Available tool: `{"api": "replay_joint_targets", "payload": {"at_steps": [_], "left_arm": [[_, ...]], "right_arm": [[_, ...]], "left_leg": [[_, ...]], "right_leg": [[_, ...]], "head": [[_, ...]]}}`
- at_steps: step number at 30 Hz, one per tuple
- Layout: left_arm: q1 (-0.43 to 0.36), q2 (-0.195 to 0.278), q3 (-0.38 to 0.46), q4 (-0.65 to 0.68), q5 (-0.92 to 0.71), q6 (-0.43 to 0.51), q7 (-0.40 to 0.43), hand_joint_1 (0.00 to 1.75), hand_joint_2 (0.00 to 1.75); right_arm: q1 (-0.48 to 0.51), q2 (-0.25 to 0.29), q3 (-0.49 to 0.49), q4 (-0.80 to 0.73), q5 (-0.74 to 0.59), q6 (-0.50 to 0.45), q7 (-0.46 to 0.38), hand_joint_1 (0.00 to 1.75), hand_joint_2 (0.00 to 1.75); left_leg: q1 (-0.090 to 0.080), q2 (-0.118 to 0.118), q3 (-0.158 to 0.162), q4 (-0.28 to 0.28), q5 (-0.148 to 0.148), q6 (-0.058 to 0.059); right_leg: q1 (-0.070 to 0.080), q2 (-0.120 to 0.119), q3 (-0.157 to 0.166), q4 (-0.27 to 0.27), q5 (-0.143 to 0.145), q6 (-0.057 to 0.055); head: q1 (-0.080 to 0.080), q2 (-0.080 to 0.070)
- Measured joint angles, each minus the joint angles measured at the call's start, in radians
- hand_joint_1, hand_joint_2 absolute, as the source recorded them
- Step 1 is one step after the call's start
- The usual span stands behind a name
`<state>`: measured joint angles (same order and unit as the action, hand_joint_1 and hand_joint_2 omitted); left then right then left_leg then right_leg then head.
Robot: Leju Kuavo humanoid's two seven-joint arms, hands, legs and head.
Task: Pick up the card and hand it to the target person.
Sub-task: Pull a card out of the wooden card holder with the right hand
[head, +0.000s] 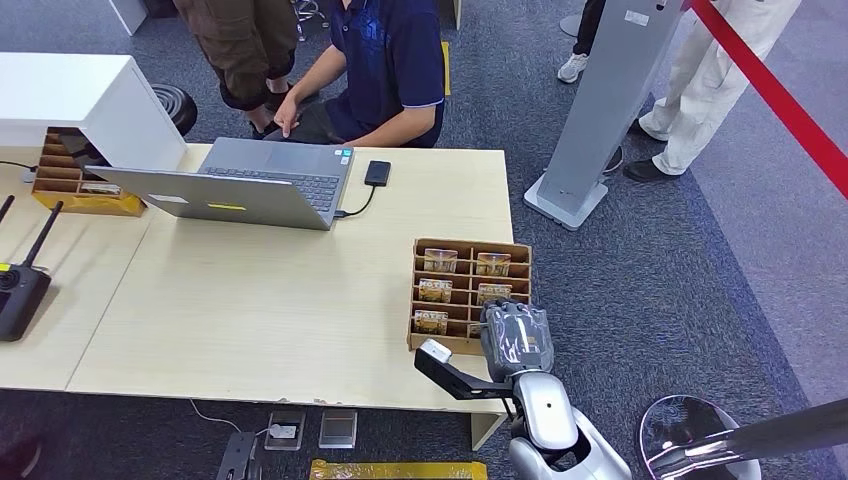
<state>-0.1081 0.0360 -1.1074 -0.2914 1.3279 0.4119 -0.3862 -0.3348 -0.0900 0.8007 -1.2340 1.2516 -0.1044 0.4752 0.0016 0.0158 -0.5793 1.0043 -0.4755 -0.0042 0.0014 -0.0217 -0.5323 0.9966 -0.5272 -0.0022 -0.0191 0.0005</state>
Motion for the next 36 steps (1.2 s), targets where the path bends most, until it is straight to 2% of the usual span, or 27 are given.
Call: {"api": "replay_joint_targets", "payload": {"at_steps": [19,32,36], "left_arm": [[0.0,0.009,0.0,0.0,0.003,0.007,-0.008,0.0,0.0],[0.0,0.009,-0.006,0.0,0.028,-0.006,-0.017,0.0,0.0],[0.0,0.009,-0.006,0.0,0.031,-0.013,-0.021,0.0,0.0]], "right_arm": [[0.011,0.001,-0.002,-0.002,0.003,0.004,0.004,1.53,1.75],[-0.05,-0.047,-0.035,-0.156,0.033,0.06,-0.005,1.51,1.75],[-0.076,-0.061,-0.047,-0.214,0.036,0.075,-0.005,1.56,1.75]], "left_leg": [[0.0,0.0,0.0,0.0,0.0,0.0],[0.0,0.0,0.0,0.0,0.0,0.0],[0.0,0.0,0.0,0.0,0.001,0.0]], "right_leg": [[0.0,0.0,0.0,0.0,0.0,0.0],[0.0,0.0,0.0,0.0,0.001,0.001],[0.0,0.0,0.0,0.0,0.001,0.001]], "head": [[0.0,0.0],[0.0,0.0],[0.0,0.0]]}}
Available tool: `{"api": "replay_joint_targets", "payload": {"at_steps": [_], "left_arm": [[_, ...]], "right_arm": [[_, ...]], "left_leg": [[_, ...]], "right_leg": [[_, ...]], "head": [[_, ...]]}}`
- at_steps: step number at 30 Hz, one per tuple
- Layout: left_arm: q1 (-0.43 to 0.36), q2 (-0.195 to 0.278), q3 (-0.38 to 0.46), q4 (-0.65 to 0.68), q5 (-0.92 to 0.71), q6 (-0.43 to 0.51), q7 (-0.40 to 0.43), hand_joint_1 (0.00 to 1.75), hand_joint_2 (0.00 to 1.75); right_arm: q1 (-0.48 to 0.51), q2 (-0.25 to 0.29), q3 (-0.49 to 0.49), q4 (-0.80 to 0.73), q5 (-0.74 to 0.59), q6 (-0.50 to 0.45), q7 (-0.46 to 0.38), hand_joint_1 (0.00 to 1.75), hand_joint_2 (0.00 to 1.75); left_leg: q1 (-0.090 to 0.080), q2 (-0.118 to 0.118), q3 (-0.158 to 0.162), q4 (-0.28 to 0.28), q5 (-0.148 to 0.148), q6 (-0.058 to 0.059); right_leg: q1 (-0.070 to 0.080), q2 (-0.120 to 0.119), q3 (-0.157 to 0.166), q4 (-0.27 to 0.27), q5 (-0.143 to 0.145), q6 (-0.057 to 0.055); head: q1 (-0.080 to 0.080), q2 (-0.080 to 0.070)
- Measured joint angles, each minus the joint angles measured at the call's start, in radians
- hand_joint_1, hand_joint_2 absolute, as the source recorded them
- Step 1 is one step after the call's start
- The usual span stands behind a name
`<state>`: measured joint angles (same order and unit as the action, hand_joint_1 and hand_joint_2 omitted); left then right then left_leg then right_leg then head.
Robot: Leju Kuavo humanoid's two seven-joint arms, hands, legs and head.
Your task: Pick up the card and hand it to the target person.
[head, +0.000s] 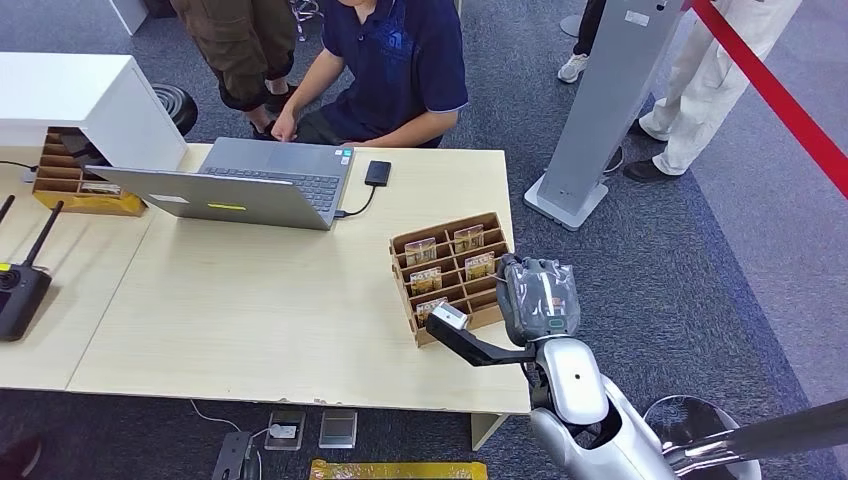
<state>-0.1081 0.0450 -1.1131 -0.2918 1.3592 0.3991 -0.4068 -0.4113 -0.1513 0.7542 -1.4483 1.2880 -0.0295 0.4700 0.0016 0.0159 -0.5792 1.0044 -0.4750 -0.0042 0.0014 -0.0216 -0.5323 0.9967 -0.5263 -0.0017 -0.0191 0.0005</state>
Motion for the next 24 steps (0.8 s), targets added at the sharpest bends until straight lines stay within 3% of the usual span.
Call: {"api": "replay_joint_targets", "payload": {"at_steps": [11,18,24], "left_arm": [[0.0,0.0,0.0,0.0,0.009,-0.001,-0.004,0.0,0.0],[0.0,0.0,-0.003,0.0,0.002,-0.011,-0.005,0.0,0.0],[-0.003,0.0,-0.015,0.0,-0.02,-0.023,-0.009,0.0,0.0]], "right_arm": [[-0.065,-0.044,-0.007,-0.148,-0.042,0.007,0.006,1.59,1.75],[-0.161,-0.058,-0.012,-0.156,-0.117,-0.087,-0.028,1.62,1.75],[-0.299,-0.04,-0.011,-0.028,-0.147,-0.185,-0.098,1.58,1.75]], "left_leg": [[0.0,0.0,0.0,0.0,0.0,0.0],[0.0,0.0,0.0,0.0,0.001,0.001],[0.0,0.0,-0.001,0.0,0.001,0.001]], "right_leg": [[0.0,0.0,0.0,0.0,0.0,0.0],[0.0,0.0,0.0,0.0,0.0,0.0],[0.0,0.0,0.0,0.0,0.001,0.0]], "head": [[0.0,0.0],[0.0,0.0],[0.0,0.0]]}}
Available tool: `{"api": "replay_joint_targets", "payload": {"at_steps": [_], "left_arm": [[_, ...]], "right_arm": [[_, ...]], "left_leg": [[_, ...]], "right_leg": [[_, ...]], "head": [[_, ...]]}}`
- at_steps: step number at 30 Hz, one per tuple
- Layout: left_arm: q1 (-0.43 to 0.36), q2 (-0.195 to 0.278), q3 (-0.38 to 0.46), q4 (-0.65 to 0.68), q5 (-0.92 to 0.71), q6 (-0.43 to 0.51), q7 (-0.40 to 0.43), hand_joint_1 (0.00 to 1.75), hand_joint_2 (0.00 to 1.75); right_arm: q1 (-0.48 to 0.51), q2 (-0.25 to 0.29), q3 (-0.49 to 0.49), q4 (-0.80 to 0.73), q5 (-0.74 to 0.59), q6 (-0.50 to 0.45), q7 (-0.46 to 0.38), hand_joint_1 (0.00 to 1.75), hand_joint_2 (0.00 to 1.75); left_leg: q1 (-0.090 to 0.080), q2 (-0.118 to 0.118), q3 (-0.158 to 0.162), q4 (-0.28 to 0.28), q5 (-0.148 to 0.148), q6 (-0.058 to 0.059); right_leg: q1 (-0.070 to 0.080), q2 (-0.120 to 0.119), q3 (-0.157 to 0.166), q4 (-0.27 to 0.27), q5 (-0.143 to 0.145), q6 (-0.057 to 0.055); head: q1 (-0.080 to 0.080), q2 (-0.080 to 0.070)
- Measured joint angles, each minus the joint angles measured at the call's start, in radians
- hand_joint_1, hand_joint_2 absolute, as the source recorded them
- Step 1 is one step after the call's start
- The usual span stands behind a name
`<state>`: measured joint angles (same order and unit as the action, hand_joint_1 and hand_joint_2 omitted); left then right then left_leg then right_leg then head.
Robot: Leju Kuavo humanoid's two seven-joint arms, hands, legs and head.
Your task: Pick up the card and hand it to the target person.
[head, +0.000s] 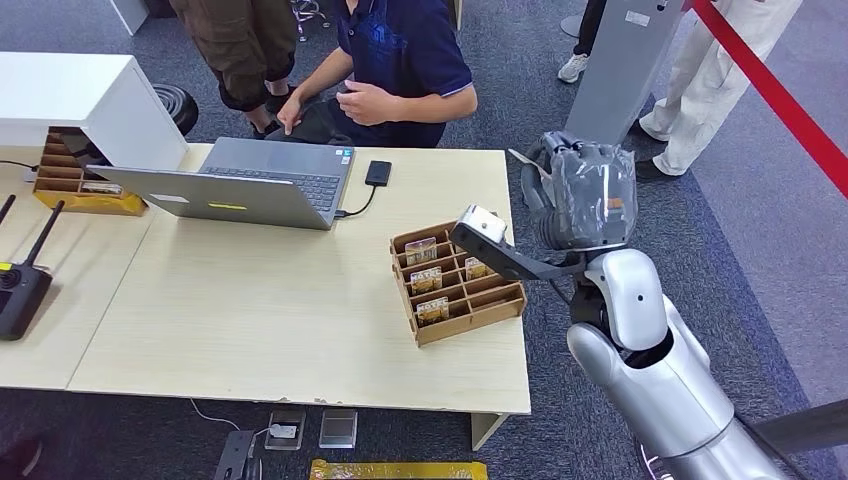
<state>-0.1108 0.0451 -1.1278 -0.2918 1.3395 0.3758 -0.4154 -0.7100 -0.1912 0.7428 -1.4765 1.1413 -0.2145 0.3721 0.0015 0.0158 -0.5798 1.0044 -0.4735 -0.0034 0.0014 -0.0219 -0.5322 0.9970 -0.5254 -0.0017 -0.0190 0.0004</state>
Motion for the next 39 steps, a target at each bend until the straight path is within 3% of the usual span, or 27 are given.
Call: {"api": "replay_joint_targets", "payload": {"at_steps": [10,20,21,25,26,28,32,39], "left_arm": [[-0.003,0.01,-0.026,0.0,-0.025,-0.003,-0.001,0.0,0.0],[-0.006,0.024,-0.041,0.0,-0.033,-0.001,-0.008,0.0,0.0],[-0.006,0.025,-0.042,0.0,-0.032,0.001,-0.008,0.0,0.0],[-0.006,0.027,-0.042,0.0,-0.031,0.008,-0.008,0.0,0.0],[-0.006,0.028,-0.043,0.0,-0.031,0.01,-0.008,0.0,0.0],[-0.006,0.03,-0.043,0.0,-0.028,0.013,-0.007,0.0,0.0],[-0.006,0.031,-0.043,0.0,-0.023,0.016,-0.006,0.0,0.0],[-0.005,0.031,-0.043,0.0,-0.017,0.017,0.001,0.0,0.0]], "right_arm": [[-0.128,0.069,0.001,0.287,-0.041,-0.095,-0.095,1.58,1.75],[-0.178,0.155,0.011,0.515,-0.019,-0.154,-0.141,1.51,1.75],[-0.179,0.163,0.012,0.532,-0.014,-0.156,-0.142,1.43,1.75],[-0.18,0.193,0.018,0.59,0.001,-0.162,-0.146,0.1,1.75],[-0.18,0.199,0.019,0.603,0.004,-0.163,-0.148,0.0,1.75],[-0.181,0.211,0.02,0.63,0.009,-0.167,-0.153,0.0,1.75],[-0.182,0.228,0.027,0.67,0.01,-0.176,-0.157,0.0,0.0],[-0.179,0.24,0.028,0.699,-0.026,-0.209,-0.162,0.0,0.0]], "left_leg": [[0.0,0.0,-0.001,0.0,0.0,0.0],[0.0,0.0,-0.001,0.0,0.001,0.0],[0.0,0.0,-0.001,0.0,0.001,0.0],[0.0,0.0,-0.001,0.0,0.001,0.0],[0.0,0.0,-0.001,0.0,0.001,0.0],[0.0,0.0,-0.001,0.0,0.001,0.0],[0.0,0.0,-0.001,0.0,0.001,0.0],[0.0,0.0,-0.001,0.0,0.001,0.0]], "right_leg": [[0.0,0.0,0.0,0.0,0.0,0.0],[0.0,0.0,0.0,0.0,0.0,0.0],[0.0,0.0,-0.001,0.0,0.0,0.0],[0.0,0.0,-0.001,0.0,0.0,0.0],[0.0,0.0,-0.001,0.0,0.0,0.0],[0.0,0.0,-0.001,0.0,0.0,0.0],[0.0,0.0,-0.001,0.0,0.0,0.0],[0.0,0.0,-0.001,0.0,0.0,0.0]], "head": [[0.0,0.0],[0.0,0.0],[0.0,0.0],[0.0,0.0],[0.0,0.0],[0.0,0.0],[0.0,0.0],[0.0,0.0]]}}
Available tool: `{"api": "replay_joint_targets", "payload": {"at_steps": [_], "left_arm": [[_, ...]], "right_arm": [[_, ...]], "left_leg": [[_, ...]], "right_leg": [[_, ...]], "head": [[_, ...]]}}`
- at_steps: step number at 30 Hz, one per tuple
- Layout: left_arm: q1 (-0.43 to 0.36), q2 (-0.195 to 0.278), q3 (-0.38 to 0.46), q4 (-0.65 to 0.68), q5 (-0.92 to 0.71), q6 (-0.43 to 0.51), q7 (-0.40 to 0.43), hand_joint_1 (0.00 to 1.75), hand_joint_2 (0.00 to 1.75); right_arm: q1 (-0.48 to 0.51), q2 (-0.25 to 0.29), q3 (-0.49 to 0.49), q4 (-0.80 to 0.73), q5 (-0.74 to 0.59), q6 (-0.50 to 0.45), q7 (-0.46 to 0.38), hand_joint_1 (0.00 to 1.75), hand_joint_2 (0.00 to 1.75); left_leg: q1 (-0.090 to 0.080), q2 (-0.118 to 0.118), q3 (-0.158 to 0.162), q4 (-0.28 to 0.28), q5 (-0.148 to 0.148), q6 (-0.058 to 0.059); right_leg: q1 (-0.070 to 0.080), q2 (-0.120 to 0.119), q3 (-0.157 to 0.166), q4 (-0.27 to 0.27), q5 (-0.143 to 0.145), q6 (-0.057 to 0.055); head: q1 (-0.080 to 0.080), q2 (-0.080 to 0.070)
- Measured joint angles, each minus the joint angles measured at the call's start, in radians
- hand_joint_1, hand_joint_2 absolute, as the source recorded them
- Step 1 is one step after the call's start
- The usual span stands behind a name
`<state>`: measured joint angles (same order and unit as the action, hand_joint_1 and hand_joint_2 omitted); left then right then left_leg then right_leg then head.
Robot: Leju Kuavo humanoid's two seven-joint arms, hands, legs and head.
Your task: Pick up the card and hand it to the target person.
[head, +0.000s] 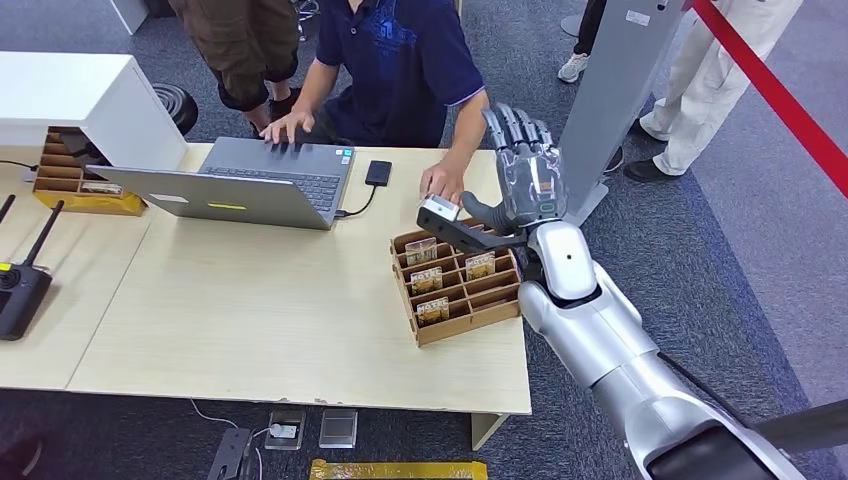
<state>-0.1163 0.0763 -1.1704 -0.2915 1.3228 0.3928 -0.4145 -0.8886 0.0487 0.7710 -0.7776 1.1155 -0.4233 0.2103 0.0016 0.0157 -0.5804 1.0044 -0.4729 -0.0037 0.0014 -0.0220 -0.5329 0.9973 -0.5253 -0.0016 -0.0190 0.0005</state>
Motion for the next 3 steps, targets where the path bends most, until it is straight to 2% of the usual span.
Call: {"api": "replay_joint_targets", "payload": {"at_steps": [3], "left_arm": [[0.0,0.0,0.0,0.0,0.003,0.0,0.003,0.0,0.0]], "right_arm": [[0.008,0.0,-0.004,0.002,-0.063,-0.014,-0.027,0.0,0.0]], "left_leg": [[0.0,0.0,0.0,0.0,0.0,0.0]], "right_leg": [[0.0,0.0,0.0,0.0,0.0,0.0]], "head": [[0.0,0.0]]}}
